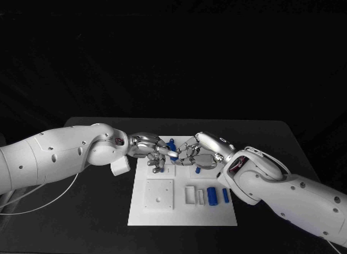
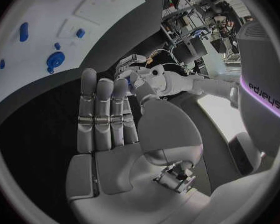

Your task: Assemble the parts on the task board

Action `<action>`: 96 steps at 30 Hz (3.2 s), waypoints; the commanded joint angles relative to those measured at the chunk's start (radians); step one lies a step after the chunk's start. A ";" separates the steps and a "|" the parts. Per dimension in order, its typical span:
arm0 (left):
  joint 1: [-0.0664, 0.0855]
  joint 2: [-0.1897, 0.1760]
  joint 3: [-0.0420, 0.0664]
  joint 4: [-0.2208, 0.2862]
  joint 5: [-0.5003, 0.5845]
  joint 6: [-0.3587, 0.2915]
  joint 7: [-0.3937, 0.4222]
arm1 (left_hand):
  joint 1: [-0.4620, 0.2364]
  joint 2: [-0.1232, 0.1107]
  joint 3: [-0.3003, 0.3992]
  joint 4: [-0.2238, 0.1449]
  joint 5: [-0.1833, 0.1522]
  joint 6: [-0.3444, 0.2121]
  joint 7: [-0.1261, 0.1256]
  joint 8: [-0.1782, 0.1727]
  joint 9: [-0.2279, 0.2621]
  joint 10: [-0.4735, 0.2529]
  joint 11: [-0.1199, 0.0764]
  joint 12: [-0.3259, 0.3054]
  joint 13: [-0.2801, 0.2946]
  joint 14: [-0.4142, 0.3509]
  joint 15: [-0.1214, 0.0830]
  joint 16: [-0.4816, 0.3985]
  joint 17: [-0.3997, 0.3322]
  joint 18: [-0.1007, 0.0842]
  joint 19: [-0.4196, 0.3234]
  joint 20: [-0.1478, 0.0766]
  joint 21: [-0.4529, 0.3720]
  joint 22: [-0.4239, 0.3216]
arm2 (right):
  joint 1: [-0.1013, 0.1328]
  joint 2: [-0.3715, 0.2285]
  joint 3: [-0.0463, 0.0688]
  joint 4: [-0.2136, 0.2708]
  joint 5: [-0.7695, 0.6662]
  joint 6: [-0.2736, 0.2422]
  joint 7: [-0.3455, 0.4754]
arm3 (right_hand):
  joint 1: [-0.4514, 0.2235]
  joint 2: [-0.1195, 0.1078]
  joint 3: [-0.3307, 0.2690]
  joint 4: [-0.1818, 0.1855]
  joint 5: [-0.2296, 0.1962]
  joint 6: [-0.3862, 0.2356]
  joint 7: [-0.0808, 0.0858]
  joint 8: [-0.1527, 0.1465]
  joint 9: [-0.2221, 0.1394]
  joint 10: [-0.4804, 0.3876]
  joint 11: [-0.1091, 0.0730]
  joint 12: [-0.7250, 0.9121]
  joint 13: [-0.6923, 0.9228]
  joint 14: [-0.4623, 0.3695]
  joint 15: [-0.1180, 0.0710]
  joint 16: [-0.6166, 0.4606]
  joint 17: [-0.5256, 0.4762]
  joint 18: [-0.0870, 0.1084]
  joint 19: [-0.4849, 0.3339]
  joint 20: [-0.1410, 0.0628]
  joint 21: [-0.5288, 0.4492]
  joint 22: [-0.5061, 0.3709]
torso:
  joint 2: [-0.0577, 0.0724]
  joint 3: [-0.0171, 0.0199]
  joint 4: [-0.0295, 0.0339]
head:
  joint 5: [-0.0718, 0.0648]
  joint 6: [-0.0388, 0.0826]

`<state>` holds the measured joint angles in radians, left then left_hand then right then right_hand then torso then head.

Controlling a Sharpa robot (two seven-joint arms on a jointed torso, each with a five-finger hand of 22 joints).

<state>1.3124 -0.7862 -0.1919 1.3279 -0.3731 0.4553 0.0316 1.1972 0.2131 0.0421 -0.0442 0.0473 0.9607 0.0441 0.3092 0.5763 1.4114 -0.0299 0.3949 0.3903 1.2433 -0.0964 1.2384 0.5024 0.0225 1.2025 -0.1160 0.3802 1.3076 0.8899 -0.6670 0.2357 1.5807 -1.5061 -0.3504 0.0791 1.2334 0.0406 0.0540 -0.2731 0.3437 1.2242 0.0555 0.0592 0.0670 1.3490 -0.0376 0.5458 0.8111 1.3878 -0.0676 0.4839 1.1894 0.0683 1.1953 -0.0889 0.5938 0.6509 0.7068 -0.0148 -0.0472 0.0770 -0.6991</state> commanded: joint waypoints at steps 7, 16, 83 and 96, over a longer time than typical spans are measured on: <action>0.003 0.000 0.003 -0.004 0.030 0.031 0.008 | -0.013 0.003 0.088 -0.036 0.056 -0.044 -0.001 0.068 0.026 -0.028 0.001 0.016 0.004 -0.008 0.012 0.007 -0.006 -0.002 -0.005 0.013 -0.008 0.016 | -0.003 -0.003 -0.003 -0.006 -0.015 0.003 -0.019 | -0.008 -0.004 0.004 0.005 -0.002 0.008 -0.001 0.003 0.001 0.007 0.001 -0.001 0.000 0.003 -0.004 0.006 -0.001 -0.007 0.007 0.000 -0.005 0.002 | 0.000 0.0002 0.0002 | -0.001 0.000; 0.003 0.000 0.003 -0.007 0.028 0.035 0.011 | -0.011 -0.012 0.144 -0.079 0.063 -0.059 -0.003 0.109 0.030 -0.031 -0.001 0.026 0.000 -0.010 0.011 0.017 -0.011 -0.001 -0.008 0.012 -0.002 0.017 | -0.003 -0.004 -0.003 -0.007 -0.015 0.001 -0.023 | -0.008 -0.006 0.006 0.005 -0.003 0.009 -0.002 0.004 0.001 0.008 0.001 -0.001 0.000 0.004 -0.004 0.007 -0.002 -0.007 0.008 -0.001 -0.007 0.003 | 0.000 0.0001 -0.0004 | -0.001 -0.001; 0.003 0.011 0.003 -0.011 0.007 -0.009 0.007 | 0.029 0.014 0.044 -0.054 0.001 -0.049 -0.026 0.188 0.139 0.015 -0.017 0.019 0.000 0.007 -0.006 0.026 0.009 -0.016 0.003 -0.008 0.013 0.016 | -0.005 0.016 -0.003 -0.004 0.075 0.006 -0.002 | -0.012 0.019 -0.183 0.085 0.050 -0.080 0.021 0.003 -0.003 -0.017 0.016 -0.013 -0.076 -0.034 0.010 0.020 -0.116 -0.014 0.033 0.014 -0.108 -0.044 | 0.000 -0.0007 0.0010 | -0.002 -0.001; 0.003 0.013 0.003 -0.010 0.004 -0.010 0.006 | 0.030 0.014 0.044 -0.056 0.001 -0.049 -0.026 0.188 0.140 0.015 -0.017 0.018 0.000 0.007 -0.006 0.026 0.010 -0.016 0.003 -0.008 0.013 0.016 | -0.005 0.031 -0.003 -0.012 0.069 0.014 -0.004 | -0.046 0.012 -0.095 0.063 0.034 -0.064 0.017 0.002 -0.003 -0.015 0.014 -0.012 -0.059 -0.038 0.008 0.034 -0.116 -0.014 0.026 0.012 -0.097 -0.017 | 0.000 -0.0002 0.0001 | 0.000 -0.002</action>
<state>1.3143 -0.7770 -0.1902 1.3142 -0.3679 0.4502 0.0283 1.2176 0.2202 0.0882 -0.0961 0.0453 0.8952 0.0323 0.4907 0.6079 1.4168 -0.0462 0.4189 0.3892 1.2452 -0.0983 1.2656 0.5105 0.0226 1.2043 -0.1180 0.3887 1.3076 0.8858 -0.6399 0.2334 1.5669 -1.4303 -0.3576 0.0709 1.1939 0.0539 -0.0464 -0.2110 0.3826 1.1541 0.0703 0.0637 0.0635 1.3313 -0.0198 0.5301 0.7513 1.3533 -0.0560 0.5151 1.0750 0.0683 1.2240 -0.0714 0.4899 0.6327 0.7068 -0.0151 -0.0467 0.0759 -0.7012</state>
